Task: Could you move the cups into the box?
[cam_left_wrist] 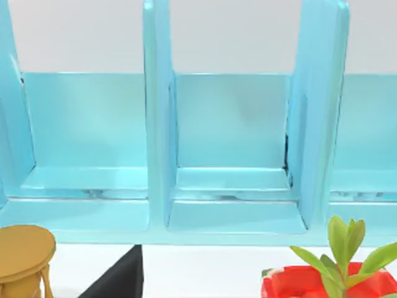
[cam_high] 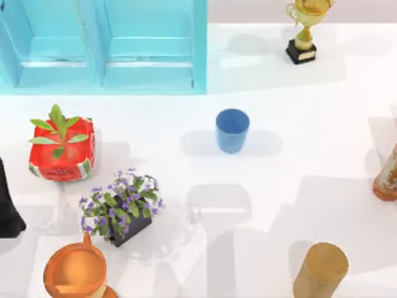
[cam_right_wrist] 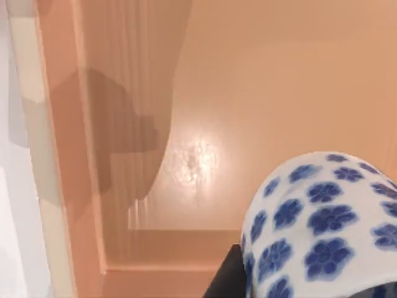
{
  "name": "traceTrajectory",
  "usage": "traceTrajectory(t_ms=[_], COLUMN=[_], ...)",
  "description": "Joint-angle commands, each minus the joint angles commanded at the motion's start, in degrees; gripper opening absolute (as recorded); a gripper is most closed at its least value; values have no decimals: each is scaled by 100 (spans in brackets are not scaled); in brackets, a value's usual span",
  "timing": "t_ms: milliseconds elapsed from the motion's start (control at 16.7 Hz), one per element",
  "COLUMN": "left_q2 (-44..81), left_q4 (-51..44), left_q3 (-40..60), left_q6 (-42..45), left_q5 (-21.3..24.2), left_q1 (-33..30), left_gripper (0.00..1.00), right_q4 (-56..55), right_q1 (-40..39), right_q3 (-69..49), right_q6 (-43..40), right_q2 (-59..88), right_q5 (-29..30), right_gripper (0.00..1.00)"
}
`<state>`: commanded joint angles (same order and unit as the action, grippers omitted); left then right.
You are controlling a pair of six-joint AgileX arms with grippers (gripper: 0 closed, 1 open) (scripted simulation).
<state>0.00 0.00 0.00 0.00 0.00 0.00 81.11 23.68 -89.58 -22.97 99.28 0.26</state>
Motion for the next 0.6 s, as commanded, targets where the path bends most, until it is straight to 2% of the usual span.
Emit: traceTrajectory(t_ms=[300, 600], left_q2=[0, 0], left_q4=[0, 0], left_q3=[0, 0], left_q6=[0, 0], left_q5=[0, 0], left_q1=[0, 0], left_gripper=[100, 100], right_q4=[-117, -120], right_q1=[1021, 1070], right_q3=[1260, 1331], right_q6=[-1034, -1097], right_q2=[-1240, -1300], right_q5=[-3, -3], right_gripper=[0, 0])
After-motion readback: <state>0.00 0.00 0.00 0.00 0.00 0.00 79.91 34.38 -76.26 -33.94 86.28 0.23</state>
